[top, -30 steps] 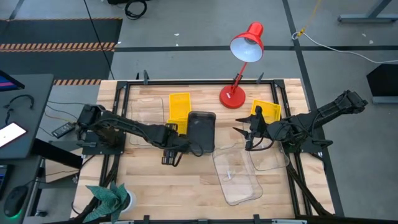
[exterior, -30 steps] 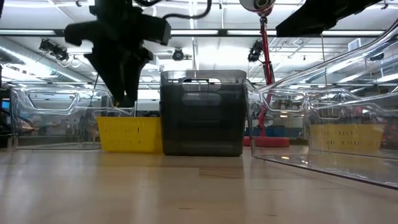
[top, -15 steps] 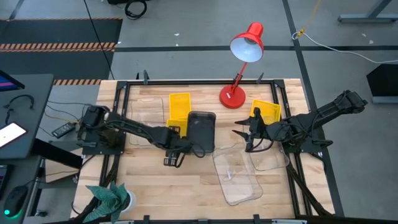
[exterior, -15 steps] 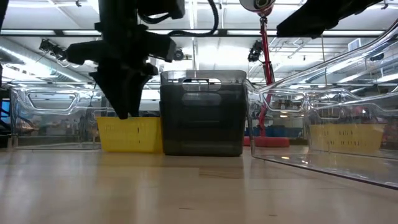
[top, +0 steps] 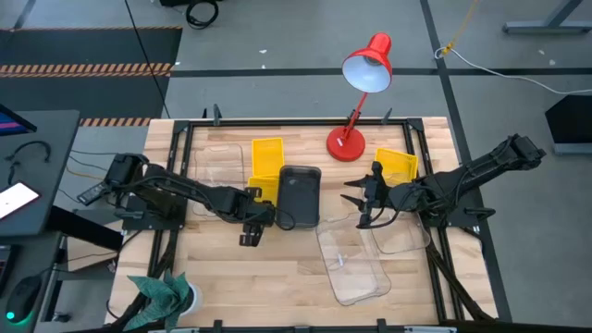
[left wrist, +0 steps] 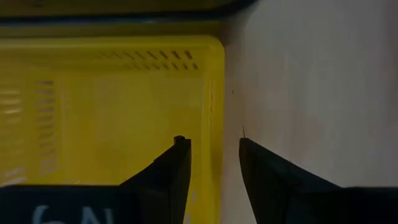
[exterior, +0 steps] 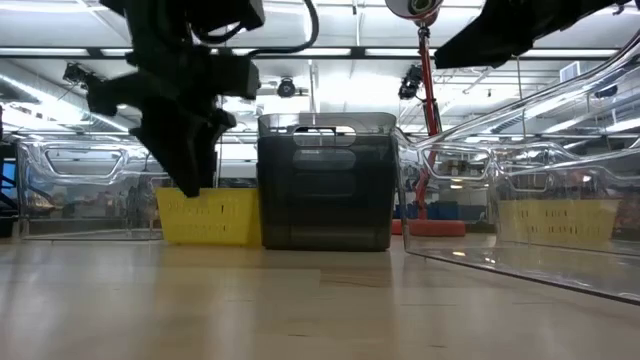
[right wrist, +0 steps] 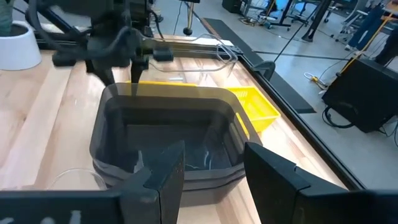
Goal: Stack baskets by color
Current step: Stack the bottom yellow bin on the left yellow bin
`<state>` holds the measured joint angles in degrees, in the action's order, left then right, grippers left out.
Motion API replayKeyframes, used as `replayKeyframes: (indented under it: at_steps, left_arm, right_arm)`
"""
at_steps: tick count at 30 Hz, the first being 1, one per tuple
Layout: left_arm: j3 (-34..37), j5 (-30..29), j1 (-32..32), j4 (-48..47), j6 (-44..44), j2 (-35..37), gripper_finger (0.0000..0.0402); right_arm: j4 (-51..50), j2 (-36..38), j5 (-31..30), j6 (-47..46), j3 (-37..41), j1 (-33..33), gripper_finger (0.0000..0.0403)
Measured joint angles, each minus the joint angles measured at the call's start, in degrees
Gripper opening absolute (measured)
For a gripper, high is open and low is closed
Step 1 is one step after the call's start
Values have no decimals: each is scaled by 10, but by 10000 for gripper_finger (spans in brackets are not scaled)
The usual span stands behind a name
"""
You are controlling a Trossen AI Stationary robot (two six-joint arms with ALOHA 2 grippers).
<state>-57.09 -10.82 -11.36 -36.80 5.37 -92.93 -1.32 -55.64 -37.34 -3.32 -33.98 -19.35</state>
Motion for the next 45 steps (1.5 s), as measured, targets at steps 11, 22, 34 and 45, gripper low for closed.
replayKeyframes:
  at_steps: [11, 22, 34, 45]
  left_arm:
    - [23, -10, 7, 29, 10, -1, 127]
    - [9, -12, 7, -7, 18, 0, 16]
    - [-110, -32, 10, -168, 15, 1, 15]
    - [-149, -83, 53, -203, -25, 2, 14]
  right_arm:
    - [0, 0, 0, 3, 0, 0, 169]
    - [3, 0, 0, 3, 0, 0, 169]
    - [3, 0, 0, 3, 0, 0, 169]
    - [3, 0, 0, 3, 0, 0, 169]
